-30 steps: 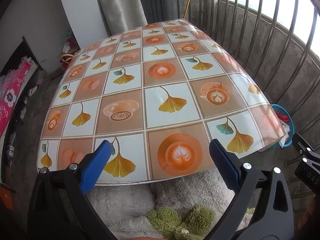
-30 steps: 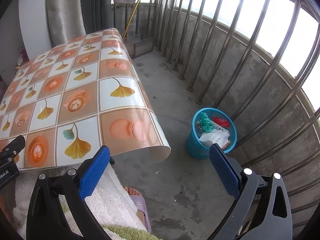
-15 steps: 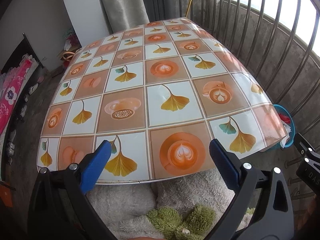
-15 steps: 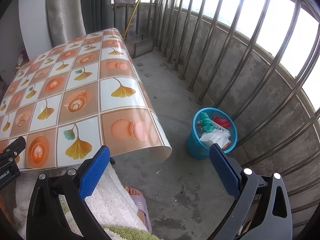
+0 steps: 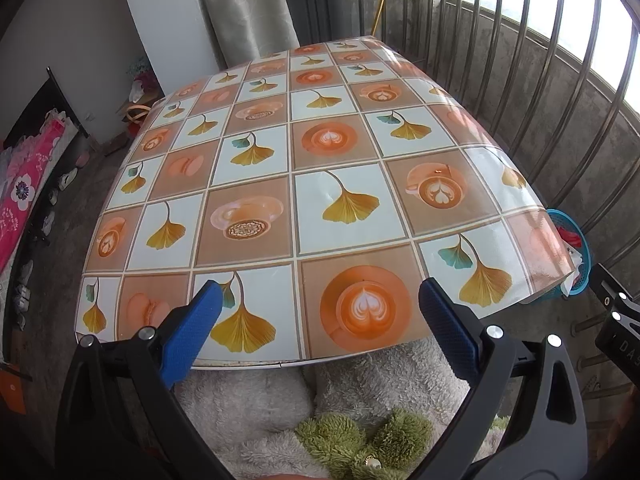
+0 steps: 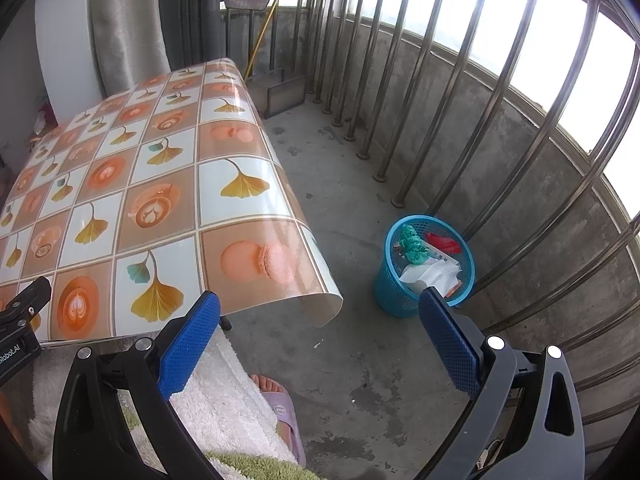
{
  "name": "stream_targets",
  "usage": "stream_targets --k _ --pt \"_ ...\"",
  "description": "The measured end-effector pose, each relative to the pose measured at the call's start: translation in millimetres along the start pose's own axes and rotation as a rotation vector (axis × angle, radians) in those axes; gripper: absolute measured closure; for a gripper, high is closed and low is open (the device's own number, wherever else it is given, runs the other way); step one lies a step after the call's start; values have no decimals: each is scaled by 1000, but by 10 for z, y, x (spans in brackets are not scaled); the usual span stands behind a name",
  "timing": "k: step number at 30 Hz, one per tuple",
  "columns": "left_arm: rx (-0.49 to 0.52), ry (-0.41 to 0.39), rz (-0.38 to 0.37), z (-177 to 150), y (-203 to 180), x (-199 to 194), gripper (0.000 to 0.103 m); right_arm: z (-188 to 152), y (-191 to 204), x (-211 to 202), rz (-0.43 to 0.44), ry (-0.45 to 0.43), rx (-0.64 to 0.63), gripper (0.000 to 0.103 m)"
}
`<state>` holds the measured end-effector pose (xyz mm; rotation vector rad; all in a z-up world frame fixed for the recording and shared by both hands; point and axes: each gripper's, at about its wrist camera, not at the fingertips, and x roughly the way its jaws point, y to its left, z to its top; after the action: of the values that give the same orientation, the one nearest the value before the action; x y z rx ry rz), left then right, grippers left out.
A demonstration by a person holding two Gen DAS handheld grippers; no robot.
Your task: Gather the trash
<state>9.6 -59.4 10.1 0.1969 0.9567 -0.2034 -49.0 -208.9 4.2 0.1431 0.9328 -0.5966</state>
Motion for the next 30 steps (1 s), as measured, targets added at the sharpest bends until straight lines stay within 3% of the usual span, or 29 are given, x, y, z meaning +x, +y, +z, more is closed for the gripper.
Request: stream_targets --k 30 --pt "2 0 1 2 15 6 9 42 16 -26 2 -4 6 6"
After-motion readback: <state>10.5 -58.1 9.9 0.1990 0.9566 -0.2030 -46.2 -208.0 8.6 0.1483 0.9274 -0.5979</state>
